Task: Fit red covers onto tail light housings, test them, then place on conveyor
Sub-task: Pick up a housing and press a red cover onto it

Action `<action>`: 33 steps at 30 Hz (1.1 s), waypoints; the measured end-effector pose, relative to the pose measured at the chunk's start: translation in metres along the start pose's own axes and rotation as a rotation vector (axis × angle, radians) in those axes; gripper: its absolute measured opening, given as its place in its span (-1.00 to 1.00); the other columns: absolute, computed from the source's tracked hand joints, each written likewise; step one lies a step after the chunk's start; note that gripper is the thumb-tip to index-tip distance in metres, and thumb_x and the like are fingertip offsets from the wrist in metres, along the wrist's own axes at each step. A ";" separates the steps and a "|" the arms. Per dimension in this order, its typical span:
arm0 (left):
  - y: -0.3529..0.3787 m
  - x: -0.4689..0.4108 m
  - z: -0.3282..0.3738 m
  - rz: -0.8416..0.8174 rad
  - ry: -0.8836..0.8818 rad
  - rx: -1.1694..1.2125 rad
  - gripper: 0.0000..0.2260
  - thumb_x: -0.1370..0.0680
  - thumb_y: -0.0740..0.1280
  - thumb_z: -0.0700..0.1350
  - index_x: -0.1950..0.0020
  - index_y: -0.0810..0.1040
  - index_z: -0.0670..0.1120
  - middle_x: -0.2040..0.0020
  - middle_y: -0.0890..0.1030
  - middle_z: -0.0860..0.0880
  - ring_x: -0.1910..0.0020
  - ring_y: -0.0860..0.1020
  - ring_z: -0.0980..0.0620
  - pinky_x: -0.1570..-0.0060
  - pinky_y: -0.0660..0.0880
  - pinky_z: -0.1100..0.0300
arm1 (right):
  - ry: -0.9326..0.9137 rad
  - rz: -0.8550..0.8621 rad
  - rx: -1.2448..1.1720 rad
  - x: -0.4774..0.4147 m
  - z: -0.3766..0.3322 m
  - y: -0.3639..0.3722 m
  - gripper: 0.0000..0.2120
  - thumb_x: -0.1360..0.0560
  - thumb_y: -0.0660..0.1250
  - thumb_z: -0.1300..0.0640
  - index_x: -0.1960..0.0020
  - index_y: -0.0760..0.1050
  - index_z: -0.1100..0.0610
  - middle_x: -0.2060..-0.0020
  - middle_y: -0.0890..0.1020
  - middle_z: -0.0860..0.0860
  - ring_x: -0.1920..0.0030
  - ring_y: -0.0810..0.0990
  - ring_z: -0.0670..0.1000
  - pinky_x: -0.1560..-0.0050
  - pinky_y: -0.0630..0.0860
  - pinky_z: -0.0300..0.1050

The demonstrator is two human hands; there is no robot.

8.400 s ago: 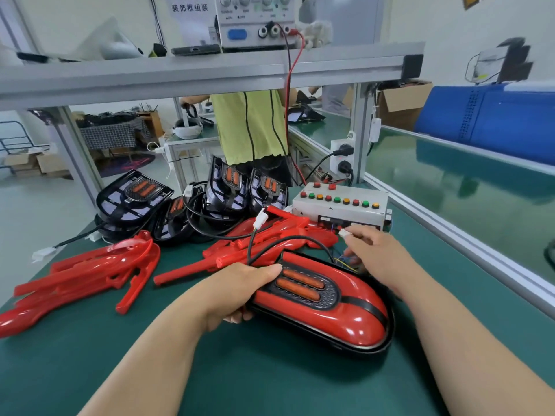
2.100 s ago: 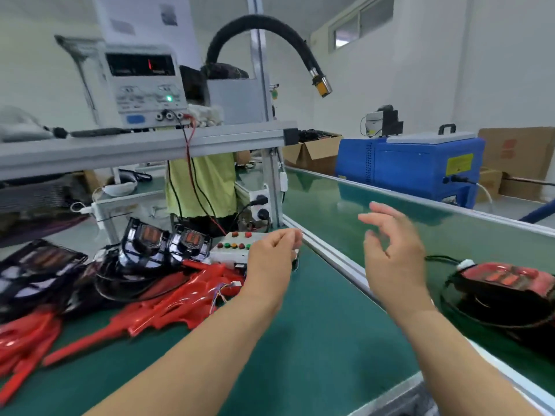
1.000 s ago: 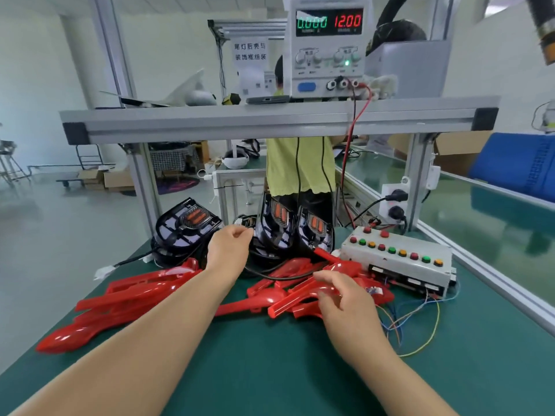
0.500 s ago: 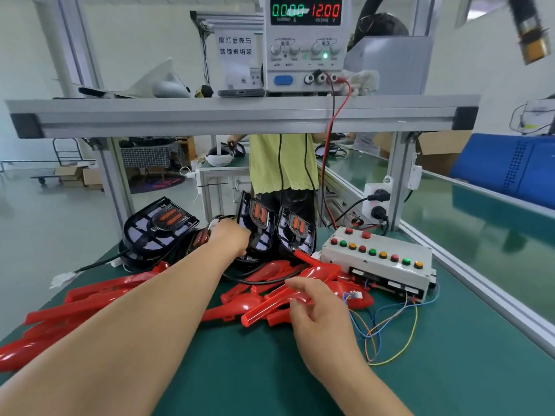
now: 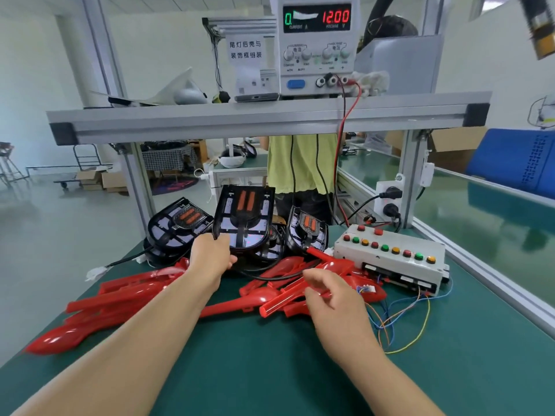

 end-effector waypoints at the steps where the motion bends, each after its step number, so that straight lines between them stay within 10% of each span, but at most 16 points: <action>1: -0.002 0.009 -0.003 -0.017 -0.012 0.019 -0.80 -0.62 0.18 -0.18 -0.14 0.48 -0.27 0.31 0.55 -0.14 0.42 0.46 -0.01 0.37 0.42 0.17 | 0.021 -0.003 -0.057 -0.001 0.002 0.000 -0.74 -0.57 0.34 0.14 -0.23 0.55 -0.07 -0.13 0.60 -0.22 -0.12 0.54 -0.28 -0.27 0.47 -0.20; 7: 0.013 0.079 -0.003 -0.219 -0.025 0.139 -0.89 -0.60 0.22 -0.21 0.04 0.52 -0.20 0.33 0.55 -0.10 0.54 0.43 0.08 0.57 0.33 0.25 | 0.186 -0.111 -0.622 -0.003 0.004 0.010 -0.25 -0.32 0.43 -0.19 -0.44 0.35 0.02 -0.32 0.53 -0.11 -0.24 0.54 -0.26 -0.30 0.47 -0.23; 12: 0.042 0.126 -0.005 -0.415 -0.009 0.107 -0.86 -0.60 0.23 -0.24 0.14 0.50 -0.18 0.44 0.54 -0.05 0.54 0.45 0.06 0.57 0.33 0.27 | 0.159 -0.210 -1.014 -0.007 -0.006 0.005 -0.31 -0.48 0.34 -0.22 -0.46 0.34 0.15 -0.30 0.58 0.20 -0.29 0.56 0.24 -0.29 0.49 0.24; 18: 0.053 0.138 -0.010 -0.584 0.078 -0.044 -0.73 -0.64 0.26 -0.02 0.16 0.51 -0.17 0.45 0.60 -0.01 0.53 0.51 0.07 0.53 0.38 0.29 | 0.366 -0.058 -1.166 -0.014 0.017 -0.006 -0.50 -0.63 0.14 -0.10 -0.39 0.46 0.22 -0.23 0.63 0.22 -0.27 0.57 0.26 -0.19 0.53 0.17; 25: -0.014 0.057 -0.007 -0.043 0.146 -0.246 -0.66 -0.57 0.27 0.20 -0.09 0.59 -0.04 0.15 0.60 0.10 0.25 0.55 0.10 0.25 0.43 0.21 | 0.408 -0.088 -1.245 -0.012 0.022 0.000 -0.60 -0.63 0.17 -0.01 -0.30 0.57 0.20 -0.21 0.64 0.21 -0.20 0.63 0.22 -0.26 0.49 0.20; 33: 0.027 0.035 0.013 -0.209 0.314 -0.694 -0.51 -0.50 0.40 0.14 -0.38 0.48 0.01 -0.27 0.56 -0.05 -0.18 0.54 -0.06 -0.08 0.46 0.10 | 0.356 -0.153 -1.289 -0.009 0.014 0.001 -0.63 -0.60 0.20 0.00 -0.17 0.66 0.18 -0.17 0.66 0.22 -0.16 0.65 0.23 -0.07 0.63 0.15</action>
Point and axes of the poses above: each hand's wrist, its own x-axis away from the middle knuckle, its own y-axis out of the palm, z = x × y, the point moved 6 cm from there along -x, towards the middle knuckle
